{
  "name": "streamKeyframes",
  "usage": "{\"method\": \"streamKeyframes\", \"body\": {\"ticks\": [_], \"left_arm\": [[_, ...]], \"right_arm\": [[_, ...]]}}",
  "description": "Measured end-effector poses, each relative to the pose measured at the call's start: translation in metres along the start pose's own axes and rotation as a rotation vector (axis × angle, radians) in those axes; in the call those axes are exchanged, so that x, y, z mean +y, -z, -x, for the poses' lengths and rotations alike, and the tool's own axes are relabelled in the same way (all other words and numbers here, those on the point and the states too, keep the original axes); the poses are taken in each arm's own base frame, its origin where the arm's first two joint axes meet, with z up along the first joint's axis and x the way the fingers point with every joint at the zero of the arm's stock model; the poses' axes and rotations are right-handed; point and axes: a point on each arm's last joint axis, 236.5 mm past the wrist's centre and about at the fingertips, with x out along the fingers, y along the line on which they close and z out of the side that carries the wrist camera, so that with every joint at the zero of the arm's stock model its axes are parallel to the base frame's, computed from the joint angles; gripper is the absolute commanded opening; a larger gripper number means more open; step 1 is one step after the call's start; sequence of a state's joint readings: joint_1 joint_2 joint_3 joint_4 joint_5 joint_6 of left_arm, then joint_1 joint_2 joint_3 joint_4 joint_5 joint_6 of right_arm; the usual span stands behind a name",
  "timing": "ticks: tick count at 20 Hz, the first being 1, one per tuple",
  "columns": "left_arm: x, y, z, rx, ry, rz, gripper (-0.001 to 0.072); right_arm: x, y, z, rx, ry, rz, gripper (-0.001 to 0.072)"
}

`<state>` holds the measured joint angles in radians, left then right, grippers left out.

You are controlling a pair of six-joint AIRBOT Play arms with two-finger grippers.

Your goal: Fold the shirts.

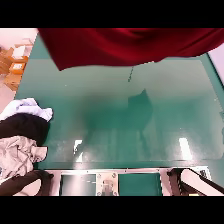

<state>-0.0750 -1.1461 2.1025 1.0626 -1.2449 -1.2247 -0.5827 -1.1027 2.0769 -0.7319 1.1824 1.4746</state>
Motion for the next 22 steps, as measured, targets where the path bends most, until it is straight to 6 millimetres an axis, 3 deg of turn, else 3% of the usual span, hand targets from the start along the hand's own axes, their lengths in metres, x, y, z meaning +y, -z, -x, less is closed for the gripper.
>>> {"method": "streamKeyframes", "body": {"ticks": [2,4,7,9,11,13,16,18,20,22], "left_arm": [[-0.006,-0.011,0.025,-0.033,-0.027,-0.026,0.0022],[-0.005,-0.011,0.037,-0.034,-0.059,-0.033,0.0022],[0.013,0.020,0.025,0.055,-0.109,-0.004,0.0023],[0.024,0.060,-0.003,0.157,-0.105,0.045,0.0023],[0.039,0.114,-0.040,0.284,-0.099,0.101,0.0023],[0.049,0.181,-0.084,0.416,-0.068,0.162,0.0023],[0.057,0.295,-0.152,0.592,-0.007,0.269,0.0023],[0.065,0.356,-0.191,0.649,0.000,0.338,0.0023],[0.074,0.392,-0.225,0.645,-0.010,0.399,0.0023],[0.082,0.411,-0.251,0.628,-0.015,0.436,0.0024]], "right_arm": [[0.018,-0.020,0.027,-0.082,0.017,0.055,0.0019],[0.025,-0.028,0.040,-0.121,0.030,0.087,0.0019],[0.013,-0.015,0.034,-0.091,0.047,0.074,0.0019],[-0.008,0.016,0.014,-0.011,0.046,0.033,0.0020],[-0.034,0.070,-0.019,0.118,0.030,-0.033,0.0020],[-0.061,0.139,-0.056,0.251,0.019,-0.110,0.0020],[-0.108,0.267,-0.110,0.452,0.052,-0.246,0.0020],[-0.142,0.346,-0.136,0.569,0.103,-0.332,0.0020],[-0.165,0.399,-0.154,0.641,0.137,-0.403,0.0020],[-0.182,0.434,-0.169,0.685,0.157,-0.452,0.0022]]}}
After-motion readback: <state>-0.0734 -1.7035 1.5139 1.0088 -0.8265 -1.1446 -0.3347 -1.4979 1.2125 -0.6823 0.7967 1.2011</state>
